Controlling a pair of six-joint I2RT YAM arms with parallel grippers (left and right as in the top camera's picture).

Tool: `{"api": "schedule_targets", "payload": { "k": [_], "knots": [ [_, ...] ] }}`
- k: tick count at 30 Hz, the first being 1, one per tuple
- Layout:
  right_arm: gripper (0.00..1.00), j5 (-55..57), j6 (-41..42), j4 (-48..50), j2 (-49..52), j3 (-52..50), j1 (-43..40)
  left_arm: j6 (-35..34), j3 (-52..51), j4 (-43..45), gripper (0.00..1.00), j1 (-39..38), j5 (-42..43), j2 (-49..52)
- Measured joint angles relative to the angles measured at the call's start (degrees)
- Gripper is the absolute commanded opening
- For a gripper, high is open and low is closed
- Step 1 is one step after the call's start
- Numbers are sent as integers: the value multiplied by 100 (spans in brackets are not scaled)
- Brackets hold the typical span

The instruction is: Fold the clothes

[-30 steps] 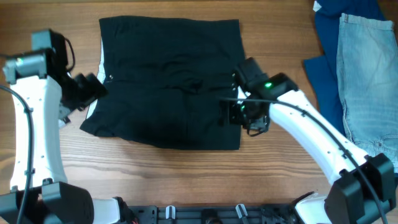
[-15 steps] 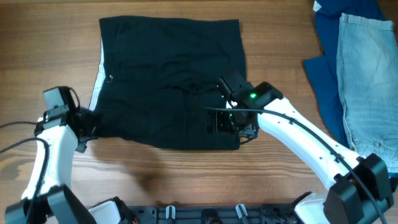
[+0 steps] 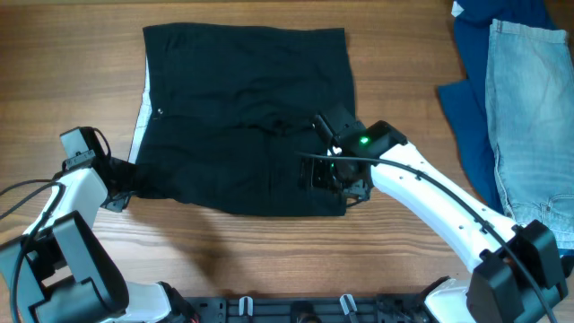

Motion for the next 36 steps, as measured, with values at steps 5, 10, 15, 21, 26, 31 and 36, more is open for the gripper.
{"api": "schedule_targets", "payload": {
  "k": [5, 10, 15, 21, 26, 31, 36],
  "knots": [
    [93, 13, 881, 107, 0, -697, 96, 0, 20, -105, 4, -229, 70, 0],
    [88, 26, 1233, 946, -9, -1403, 162, 0, 20, -101, 4, -516, 74, 0],
    [84, 170, 1434, 1543, -9, -1961, 164, -9, 20, -103, 4, -564, 96, 0],
    [59, 811, 1749, 1779, -9, -1989, 162, -9, 20, -105, 4, -564, 96, 0],
    [4, 1097, 1816, 1829, -9, -1989, 162, -9, 24, -142, 4, -564, 118, 0],
    [4, 1180, 1742, 1543, -9, -1989, 162, 13, 48, -297, 4, -570, 197, 0],
    [4, 1250, 1591, 994, -584, -1987, -284, 299, 9, -890, 4, -603, 289, -236]
  ]
}}
